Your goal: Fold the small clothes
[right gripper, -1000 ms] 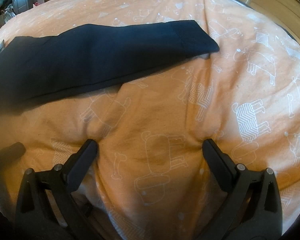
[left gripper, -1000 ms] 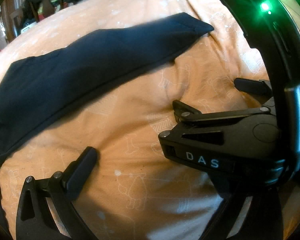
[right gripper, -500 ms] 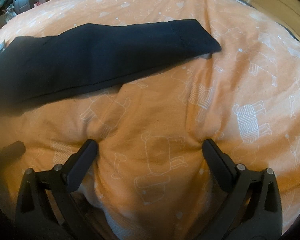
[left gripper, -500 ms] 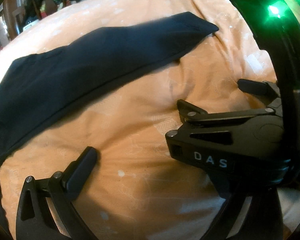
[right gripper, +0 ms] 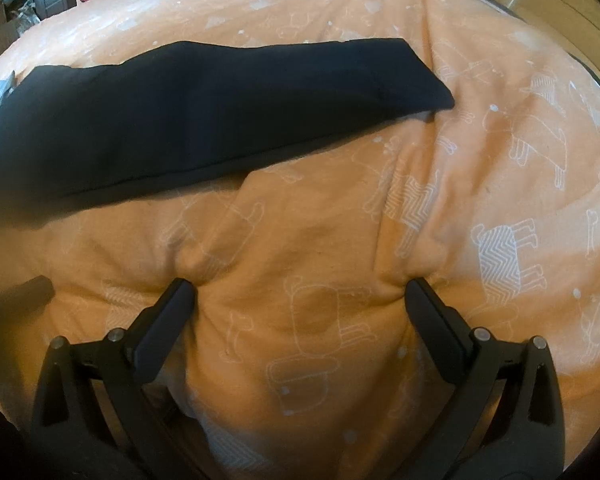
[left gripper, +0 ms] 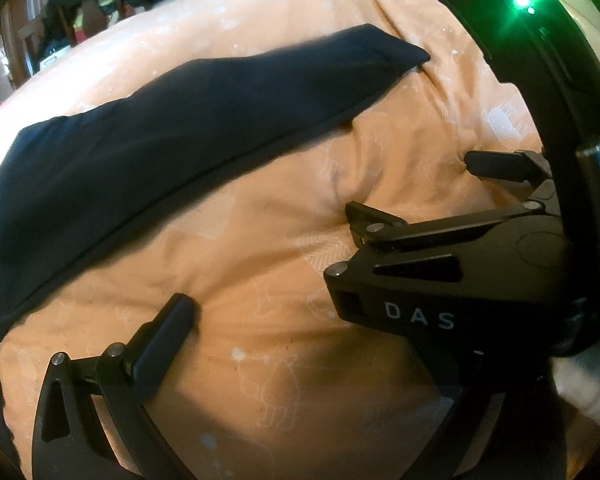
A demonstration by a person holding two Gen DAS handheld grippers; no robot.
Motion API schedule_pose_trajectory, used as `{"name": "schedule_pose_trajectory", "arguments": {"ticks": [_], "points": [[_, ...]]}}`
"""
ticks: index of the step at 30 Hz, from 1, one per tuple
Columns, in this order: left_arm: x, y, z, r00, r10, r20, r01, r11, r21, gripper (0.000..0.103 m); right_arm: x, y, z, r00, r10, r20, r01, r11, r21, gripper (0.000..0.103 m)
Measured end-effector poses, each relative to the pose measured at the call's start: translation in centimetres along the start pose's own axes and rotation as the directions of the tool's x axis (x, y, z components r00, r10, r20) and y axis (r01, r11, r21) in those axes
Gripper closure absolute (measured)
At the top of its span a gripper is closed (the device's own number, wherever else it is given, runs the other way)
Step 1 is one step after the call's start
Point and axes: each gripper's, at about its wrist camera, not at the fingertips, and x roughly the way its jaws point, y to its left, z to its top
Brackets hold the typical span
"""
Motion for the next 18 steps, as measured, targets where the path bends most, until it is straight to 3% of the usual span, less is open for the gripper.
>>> {"name": "schedule_pose_trajectory", "arguments": {"ticks": [3,11,13,16,18], "points": [[-0.1,0.0,-0.1,1.0,0.0,-0.001,0.0,1.0,-0.002,0.0,0.1,-0.1,-0.3,0.999,0.046,-0.015,-0.046,0.999,0.022,0.0],[-0.4,0.1,-0.2,1.0,-0.003,0.0,0.003,1.0,0.008,0.0,-0.1,-0.2,-0.6,0.998,0.06,-0.034,-0.059,0.998,0.026,0.0],[-0.5,0.1,-0.2,1.0,-0.012,-0.006,0.012,1.0,0.011,0.0,0.0,-0.2,0.0,0.995,0.065,-0.072,-0.064,0.998,0.018,0.0],[-0.7,0.7,0.3,0.996,-0.059,-0.064,0.061,0.998,0.026,0.0,0.2,-0.3,0.9,0.981,0.087,-0.176,-0.088,0.996,-0.001,0.0],[-0.8,1.2,0.7,0.987,-0.114,-0.116,0.121,0.991,0.053,0.0,-0.2,-0.1,1.1,0.981,0.072,-0.182,-0.078,0.997,-0.023,0.0]]}}
